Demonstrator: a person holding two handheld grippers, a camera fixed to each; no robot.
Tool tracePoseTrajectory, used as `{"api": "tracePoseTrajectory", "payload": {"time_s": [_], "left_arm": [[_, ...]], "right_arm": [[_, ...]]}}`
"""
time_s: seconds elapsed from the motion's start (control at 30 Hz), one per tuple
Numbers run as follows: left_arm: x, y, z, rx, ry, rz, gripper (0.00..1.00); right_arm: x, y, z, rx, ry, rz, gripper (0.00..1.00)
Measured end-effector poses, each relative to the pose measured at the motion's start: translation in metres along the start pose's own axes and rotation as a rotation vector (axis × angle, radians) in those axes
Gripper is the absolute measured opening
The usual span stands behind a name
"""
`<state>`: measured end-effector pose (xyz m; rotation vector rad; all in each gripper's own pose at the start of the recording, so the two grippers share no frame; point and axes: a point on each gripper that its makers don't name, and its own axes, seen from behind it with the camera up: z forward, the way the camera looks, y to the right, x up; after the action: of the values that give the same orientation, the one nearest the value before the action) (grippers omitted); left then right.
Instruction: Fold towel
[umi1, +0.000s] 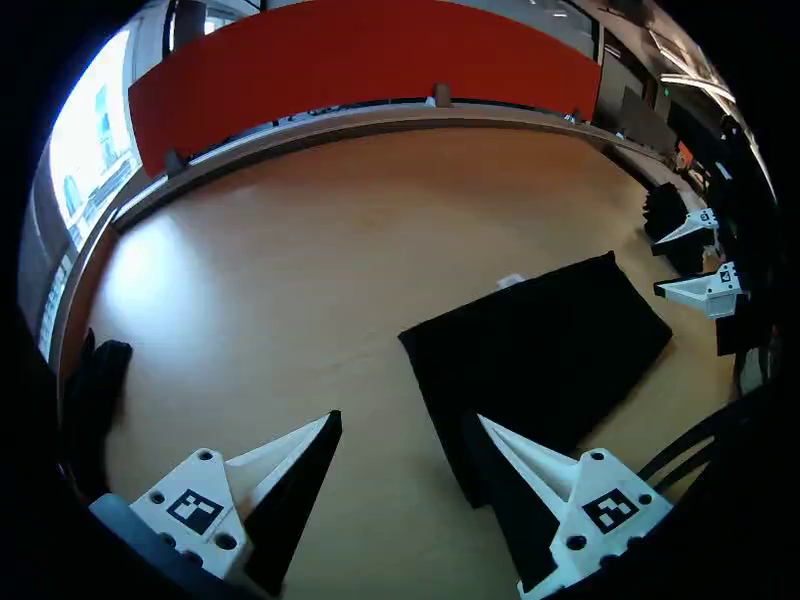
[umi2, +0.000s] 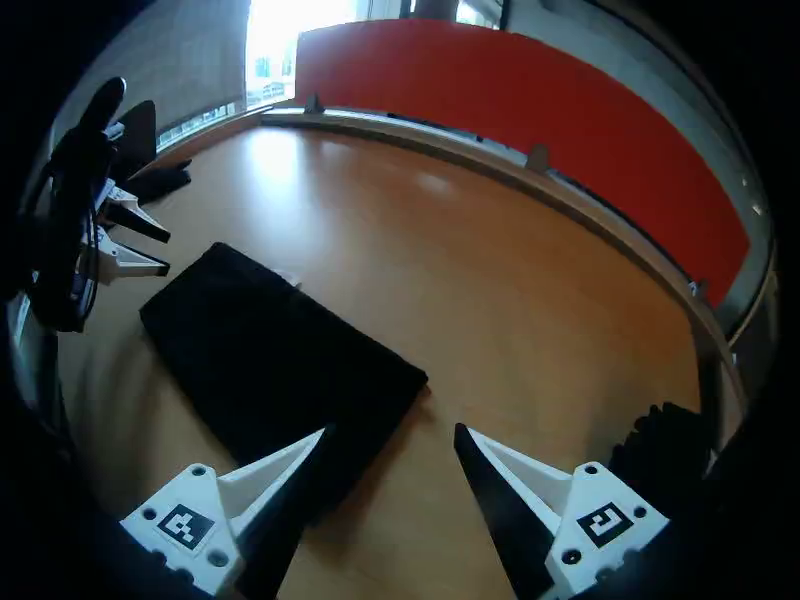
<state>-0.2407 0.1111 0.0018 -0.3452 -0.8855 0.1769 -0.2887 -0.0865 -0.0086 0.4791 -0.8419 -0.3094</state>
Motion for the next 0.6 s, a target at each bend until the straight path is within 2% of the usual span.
{"api": "tracePoseTrajectory", "payload": {"time_s": [0.3,0.6], "left_arm": [[-0.019,0.008,-0.019,0.002,-0.003,-0.032,0.89],[-0.028,0.010,-0.026,0.009,-0.003,-0.042,0.89]], "right_arm": [[-0.016,-0.014,-0.021,-0.003,0.007,0.040,0.90],[-0.026,-0.017,-0.028,-0.005,0.004,0.047,0.90]]}}
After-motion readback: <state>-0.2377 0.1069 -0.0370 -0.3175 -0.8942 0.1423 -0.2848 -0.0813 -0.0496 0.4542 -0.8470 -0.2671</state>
